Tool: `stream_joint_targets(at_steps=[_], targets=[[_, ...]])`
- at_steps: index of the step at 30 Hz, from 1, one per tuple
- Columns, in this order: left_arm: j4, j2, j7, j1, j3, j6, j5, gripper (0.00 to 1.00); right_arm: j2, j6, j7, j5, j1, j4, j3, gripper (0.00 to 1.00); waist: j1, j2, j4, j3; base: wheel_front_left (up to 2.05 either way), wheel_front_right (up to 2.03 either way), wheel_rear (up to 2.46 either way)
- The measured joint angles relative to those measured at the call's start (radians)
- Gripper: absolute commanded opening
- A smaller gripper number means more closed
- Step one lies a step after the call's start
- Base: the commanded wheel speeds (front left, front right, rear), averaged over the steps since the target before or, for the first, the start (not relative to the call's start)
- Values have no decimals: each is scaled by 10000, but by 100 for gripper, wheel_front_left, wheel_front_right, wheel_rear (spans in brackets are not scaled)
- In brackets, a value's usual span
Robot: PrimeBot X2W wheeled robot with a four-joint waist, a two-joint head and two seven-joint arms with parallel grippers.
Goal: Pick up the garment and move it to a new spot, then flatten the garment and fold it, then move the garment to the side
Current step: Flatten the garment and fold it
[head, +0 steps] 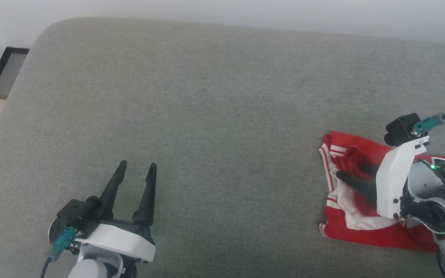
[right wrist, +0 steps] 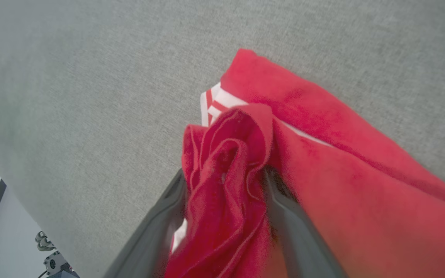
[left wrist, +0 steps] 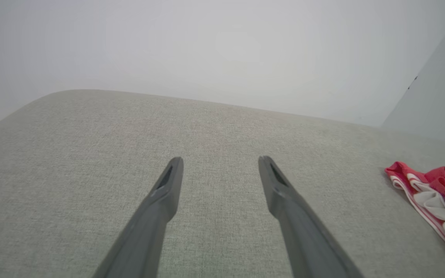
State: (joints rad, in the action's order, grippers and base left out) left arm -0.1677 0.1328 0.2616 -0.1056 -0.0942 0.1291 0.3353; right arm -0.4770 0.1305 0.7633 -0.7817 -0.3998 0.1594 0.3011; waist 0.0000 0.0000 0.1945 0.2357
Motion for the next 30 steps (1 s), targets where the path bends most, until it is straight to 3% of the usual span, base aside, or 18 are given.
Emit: stream_joint_targets(at_steps=[6, 13, 21, 30], targets=[[-86, 148, 0, 20, 46, 0, 140, 100, -291, 0, -917, -453, -158, 29, 209, 100, 0, 0, -385, -289, 0, 0, 0], [-305, 282, 0, 98, -59, 0, 362, 100, -606, 0, -2704, -999, -129, 510, 550, 100, 0, 0, -967, -625, 0, 0, 0], [-915, 499, 0, 224, -115, 0, 786, 100, -732, 0, -5833, -1175, 58, 1628, 1024, 100, 0, 0, -1684, -1013, 0, 0, 0], [-1244, 589, 0, 601, 337, 0, 780, 100, -673, 0, -9630, -520, 286, 2755, 1756, 100, 0, 0, -2254, -1637, 0, 0, 0]])
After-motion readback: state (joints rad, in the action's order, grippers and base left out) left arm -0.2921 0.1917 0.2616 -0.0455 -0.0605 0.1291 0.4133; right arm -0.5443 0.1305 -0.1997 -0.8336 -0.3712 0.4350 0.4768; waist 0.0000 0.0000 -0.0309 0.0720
